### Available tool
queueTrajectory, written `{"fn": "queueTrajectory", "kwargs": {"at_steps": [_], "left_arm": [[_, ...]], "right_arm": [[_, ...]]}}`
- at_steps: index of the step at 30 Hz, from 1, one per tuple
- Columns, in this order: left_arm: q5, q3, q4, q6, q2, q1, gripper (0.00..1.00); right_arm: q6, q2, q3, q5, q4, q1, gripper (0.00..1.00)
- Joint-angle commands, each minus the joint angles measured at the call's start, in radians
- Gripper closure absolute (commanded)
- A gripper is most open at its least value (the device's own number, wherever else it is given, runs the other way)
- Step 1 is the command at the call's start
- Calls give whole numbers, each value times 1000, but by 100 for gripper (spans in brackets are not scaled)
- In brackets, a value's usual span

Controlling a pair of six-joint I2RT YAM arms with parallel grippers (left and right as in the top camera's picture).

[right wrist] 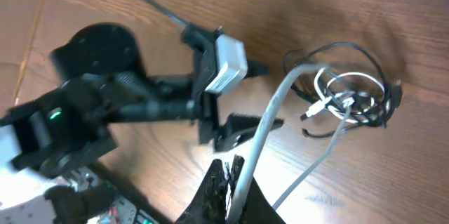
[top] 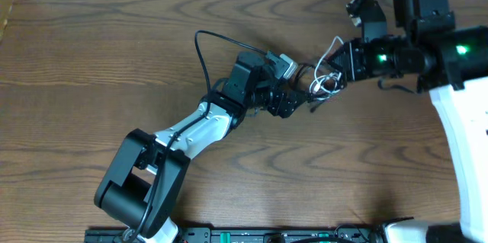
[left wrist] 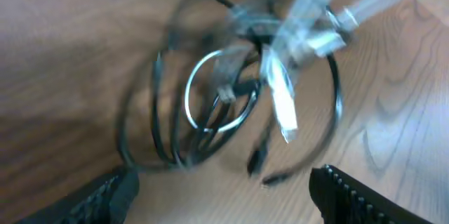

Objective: Untangle cables

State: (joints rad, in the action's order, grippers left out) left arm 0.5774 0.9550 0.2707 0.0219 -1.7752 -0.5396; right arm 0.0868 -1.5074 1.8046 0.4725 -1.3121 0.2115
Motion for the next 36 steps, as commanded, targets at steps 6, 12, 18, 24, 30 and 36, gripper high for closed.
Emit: {"fn": "queueTrajectory", "kwargs": {"at_steps": [6, 12, 18, 24, 30, 36], "left_arm": [[-75, -3, 111, -15, -18, -3, 18], [-69, -3, 110, -14, -19, -8, 25], [-62, -3, 71, -14, -19, -58, 26], [-62, -3, -26, -5, -19, -103, 17], [-63, -3, -97, -2, -18, -106, 17], [4, -3, -121, -2, -18, -105, 17]], "right_arm": [[-40, 107, 23, 61, -61, -14, 99], [-43, 107, 23, 67, -66, -14, 99], [-44, 107, 23, 69, -57, -14, 99], [-18, 105, 23, -61, -40, -14, 99], [21, 81, 23, -280, -10, -20, 99], [32, 0, 23, -343, 26, -48, 99]]}}
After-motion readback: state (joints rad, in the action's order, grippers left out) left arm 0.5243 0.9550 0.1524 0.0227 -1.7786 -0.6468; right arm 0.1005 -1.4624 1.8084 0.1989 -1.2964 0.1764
